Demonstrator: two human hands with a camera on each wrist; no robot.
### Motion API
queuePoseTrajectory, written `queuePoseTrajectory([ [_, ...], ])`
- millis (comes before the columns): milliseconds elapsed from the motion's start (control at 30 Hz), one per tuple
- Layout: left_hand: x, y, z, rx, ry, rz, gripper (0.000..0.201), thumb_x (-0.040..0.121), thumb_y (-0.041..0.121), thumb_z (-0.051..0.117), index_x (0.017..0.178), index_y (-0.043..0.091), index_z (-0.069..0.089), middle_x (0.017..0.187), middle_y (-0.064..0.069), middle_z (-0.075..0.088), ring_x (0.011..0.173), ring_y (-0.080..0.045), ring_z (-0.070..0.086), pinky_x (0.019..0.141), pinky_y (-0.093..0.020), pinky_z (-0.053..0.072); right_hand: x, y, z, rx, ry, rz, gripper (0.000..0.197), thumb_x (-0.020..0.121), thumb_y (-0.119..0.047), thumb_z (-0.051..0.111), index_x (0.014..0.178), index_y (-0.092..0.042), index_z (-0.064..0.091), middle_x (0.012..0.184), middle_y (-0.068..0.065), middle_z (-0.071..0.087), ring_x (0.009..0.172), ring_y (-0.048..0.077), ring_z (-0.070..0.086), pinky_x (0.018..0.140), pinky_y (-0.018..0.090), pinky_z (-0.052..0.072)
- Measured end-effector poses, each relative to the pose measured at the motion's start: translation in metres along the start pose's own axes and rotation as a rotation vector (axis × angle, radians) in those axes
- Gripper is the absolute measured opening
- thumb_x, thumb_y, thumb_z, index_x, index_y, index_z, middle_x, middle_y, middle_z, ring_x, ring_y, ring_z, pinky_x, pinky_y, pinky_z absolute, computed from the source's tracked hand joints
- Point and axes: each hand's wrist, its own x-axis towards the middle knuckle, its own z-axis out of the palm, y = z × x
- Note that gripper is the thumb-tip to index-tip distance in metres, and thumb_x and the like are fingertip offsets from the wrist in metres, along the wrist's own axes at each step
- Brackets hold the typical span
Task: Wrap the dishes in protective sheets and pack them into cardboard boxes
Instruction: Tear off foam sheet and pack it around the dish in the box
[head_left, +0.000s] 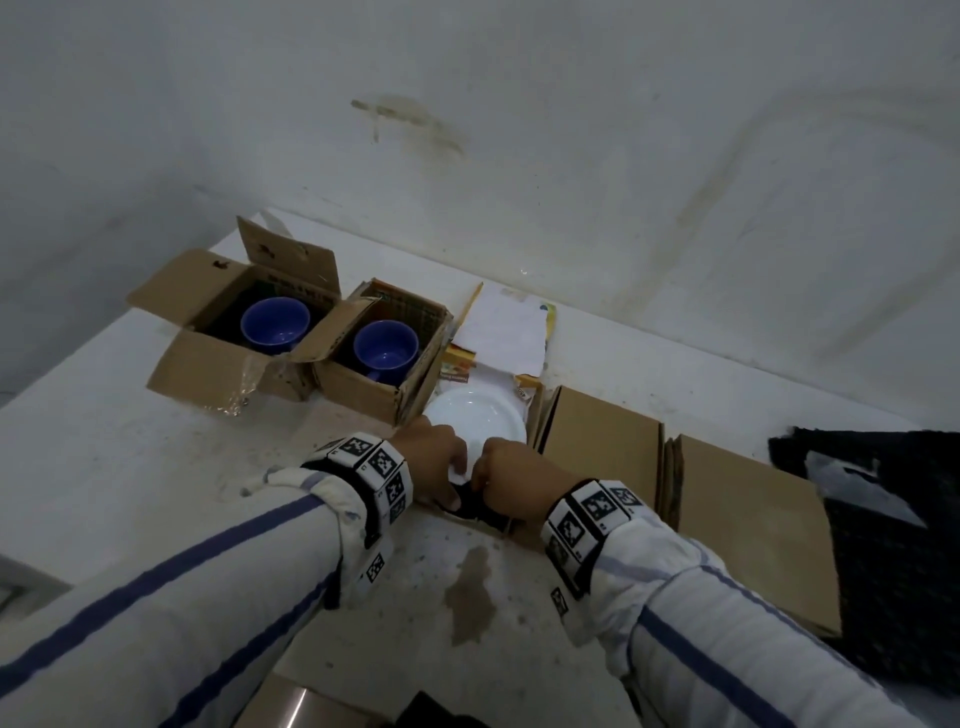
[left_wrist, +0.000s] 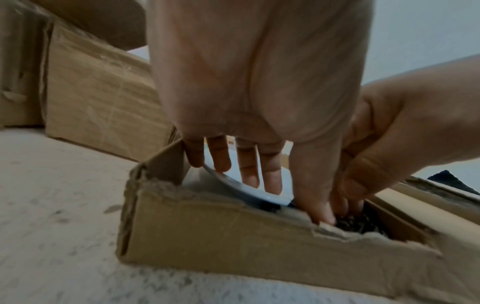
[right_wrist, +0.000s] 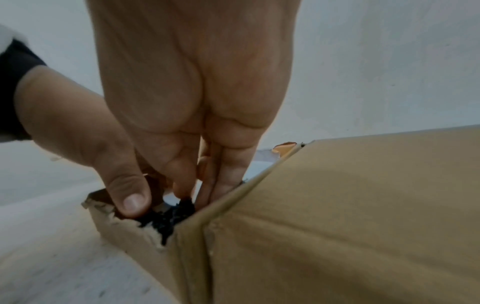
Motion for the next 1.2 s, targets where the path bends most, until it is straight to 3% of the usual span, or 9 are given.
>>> queuePoseTrajectory([
  [100, 0.001, 0.006, -0.003, 0.043, 0.008, -0.018, 0.043, 0.081, 0.038, 0.069, 0.12, 0.024, 0.058, 0.127, -0.004, 0.049, 0.121, -0.027, 0.04, 0.099, -0.032, 0.039, -0.008, 0.004, -0.004, 0.089, 0.063, 0.007, 0.027, 0.089, -0.008, 0.052, 0.109, -0.009, 0.07, 0.117, 0.012, 0.056, 0.106, 0.027, 0.056, 0.091, 0.029, 0.046],
  [267, 0.011, 0.052, -0.033, -0.059, 0.157, 0.013, 0.028, 0.09, 0.029, 0.056, 0.115, 0.02, 0.064, 0.124, -0.007, 0.055, 0.116, -0.028, 0.051, 0.096, -0.034, 0.044, -0.044, 0.042, -0.032, 0.395, 0.41, 0.182, 0.027, 0.09, -0.006, 0.048, 0.106, -0.01, 0.07, 0.117, 0.007, 0.064, 0.107, 0.02, 0.057, 0.084, 0.02, 0.038],
  [367, 0.031, 0.103, -0.05, -0.218, 0.215, 0.093, 0.025, 0.092, 0.021, 0.05, 0.109, 0.009, 0.063, 0.116, -0.011, 0.06, 0.108, -0.028, 0.056, 0.091, -0.035, 0.046, -0.078, 0.078, -0.044, 0.455, 0.509, 0.332, 0.027, 0.09, -0.007, 0.047, 0.104, -0.012, 0.069, 0.118, 0.006, 0.063, 0.109, 0.022, 0.057, 0.087, 0.024, 0.042],
  [600, 0.079, 0.246, -0.046, -0.4, 0.172, 0.243, 0.02, 0.091, 0.021, 0.054, 0.109, 0.019, 0.061, 0.121, -0.004, 0.056, 0.108, -0.022, 0.055, 0.091, -0.032, 0.045, -0.181, 0.196, -0.033, 0.517, 0.739, 0.682, 0.023, 0.087, -0.006, 0.051, 0.1, -0.008, 0.07, 0.109, 0.008, 0.065, 0.106, 0.023, 0.058, 0.084, 0.023, 0.04],
  [667, 0.086, 0.282, -0.04, -0.397, 0.152, 0.27, 0.023, 0.091, 0.019, 0.053, 0.113, 0.018, 0.061, 0.123, -0.005, 0.054, 0.112, -0.023, 0.053, 0.094, -0.032, 0.044, -0.208, 0.232, -0.019, 0.467, 0.716, 0.796, 0.018, 0.085, -0.006, 0.05, 0.088, -0.008, 0.068, 0.095, 0.011, 0.063, 0.1, 0.029, 0.061, 0.074, 0.026, 0.043],
  [733, 0.091, 0.31, -0.032, -0.385, 0.131, 0.287, 0.024, 0.092, 0.019, 0.051, 0.115, 0.018, 0.06, 0.125, -0.006, 0.05, 0.114, -0.024, 0.051, 0.095, -0.032, 0.042, -0.228, 0.257, -0.003, 0.33, 0.55, 0.91, 0.012, 0.083, -0.011, 0.05, 0.083, -0.01, 0.061, 0.098, 0.016, 0.054, 0.105, 0.036, 0.056, 0.078, 0.036, 0.048],
  [833, 0.1, 0.339, -0.021, -0.343, 0.106, 0.304, 0.023, 0.092, 0.018, 0.049, 0.113, 0.018, 0.06, 0.125, -0.007, 0.049, 0.113, -0.026, 0.05, 0.094, -0.034, 0.043, -0.242, 0.277, 0.024, 0.19, 0.247, 0.962, 0.039, 0.09, -0.025, 0.054, 0.127, -0.013, 0.046, 0.132, 0.014, 0.036, 0.125, 0.036, 0.036, 0.099, 0.044, 0.041],
  [1067, 0.111, 0.351, -0.006, -0.252, 0.153, 0.312, 0.021, 0.089, 0.02, 0.052, 0.105, 0.027, 0.064, 0.12, -0.004, 0.057, 0.11, -0.025, 0.053, 0.097, -0.035, 0.043, -0.25, 0.294, 0.034, 0.133, 0.344, 0.788, 0.025, 0.093, -0.018, 0.05, 0.111, -0.01, 0.065, 0.116, 0.014, 0.054, 0.11, 0.034, 0.054, 0.088, 0.034, 0.046],
  [1200, 0.1, 0.358, -0.01, -0.504, 0.114, 0.35, 0.033, 0.087, 0.023, 0.063, 0.119, 0.02, 0.056, 0.124, -0.002, 0.054, 0.111, -0.019, 0.053, 0.095, -0.031, 0.043, -0.264, 0.294, -0.005, 0.307, 0.443, 0.79, 0.023, 0.089, -0.02, 0.058, 0.103, -0.009, 0.072, 0.11, 0.012, 0.068, 0.105, 0.026, 0.061, 0.088, 0.027, 0.045],
])
